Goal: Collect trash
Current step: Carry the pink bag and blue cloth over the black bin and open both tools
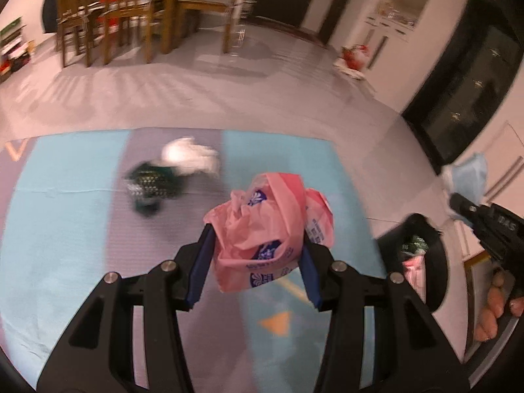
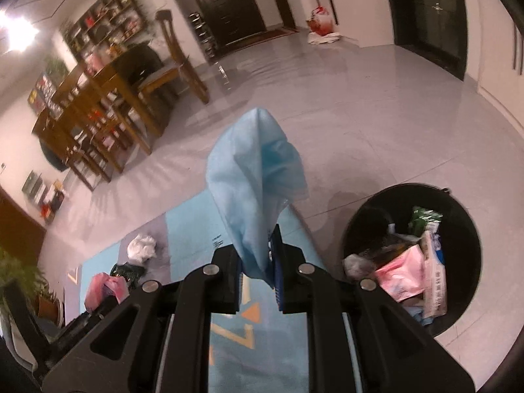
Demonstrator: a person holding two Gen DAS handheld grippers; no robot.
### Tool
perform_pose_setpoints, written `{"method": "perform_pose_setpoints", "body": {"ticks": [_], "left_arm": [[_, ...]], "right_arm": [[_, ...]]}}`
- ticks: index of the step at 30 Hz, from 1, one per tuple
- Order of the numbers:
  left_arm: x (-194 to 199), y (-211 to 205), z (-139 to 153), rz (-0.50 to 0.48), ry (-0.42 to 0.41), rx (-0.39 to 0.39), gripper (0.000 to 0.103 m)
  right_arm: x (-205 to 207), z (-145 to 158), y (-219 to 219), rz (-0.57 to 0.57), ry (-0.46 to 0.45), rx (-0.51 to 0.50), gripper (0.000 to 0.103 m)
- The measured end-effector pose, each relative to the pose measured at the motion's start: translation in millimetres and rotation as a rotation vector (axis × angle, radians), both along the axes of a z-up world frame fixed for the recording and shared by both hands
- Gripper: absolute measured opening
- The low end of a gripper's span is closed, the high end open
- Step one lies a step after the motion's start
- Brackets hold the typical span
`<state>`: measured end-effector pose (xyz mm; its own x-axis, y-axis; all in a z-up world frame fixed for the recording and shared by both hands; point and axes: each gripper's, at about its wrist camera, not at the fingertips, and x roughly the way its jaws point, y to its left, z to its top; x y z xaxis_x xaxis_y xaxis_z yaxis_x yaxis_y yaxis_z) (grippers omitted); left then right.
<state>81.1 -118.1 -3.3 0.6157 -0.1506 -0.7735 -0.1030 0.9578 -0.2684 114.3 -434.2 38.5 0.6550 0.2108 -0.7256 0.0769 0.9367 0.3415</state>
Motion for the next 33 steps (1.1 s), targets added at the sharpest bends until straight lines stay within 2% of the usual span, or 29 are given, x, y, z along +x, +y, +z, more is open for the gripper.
{"method": "perform_pose_setpoints", "body": {"ticks": [3, 7, 15, 20, 26, 29, 33], "left_arm": [[7, -34, 4, -0.053, -0.008, -0.047, 0.048], [16, -75, 12, -0.091, -0.033, -0.02, 0.049], [33, -138, 15, -0.178, -0.027, -0.055, 0.049], [46, -178, 5, -0.254, 0.017, -0.114, 0.049], [55, -225, -16, -0.344, 0.077, -0.135, 0.049], [62, -236, -31, -0.38, 0.137, -0.206, 0.049], [68, -251, -47, -0.404, 0.171, -0.207, 0.049]], "right_arm": [[-2, 2, -23, -0.034, 0.0, 0.011, 0.016], [-5, 5, -49, -0.062, -0.012, 0.036, 0.016], [-11, 5, -98, -0.141, -0.001, 0.017, 0.016], [-15, -10, -132, -0.202, 0.054, 0.021, 0.016], [-18, -23, -162, -0.26, 0.109, 0.022, 0.017], [-19, -30, -175, -0.278, 0.142, 0.043, 0.017], [-22, -38, -194, -0.321, 0.173, 0.077, 0.018]]}}
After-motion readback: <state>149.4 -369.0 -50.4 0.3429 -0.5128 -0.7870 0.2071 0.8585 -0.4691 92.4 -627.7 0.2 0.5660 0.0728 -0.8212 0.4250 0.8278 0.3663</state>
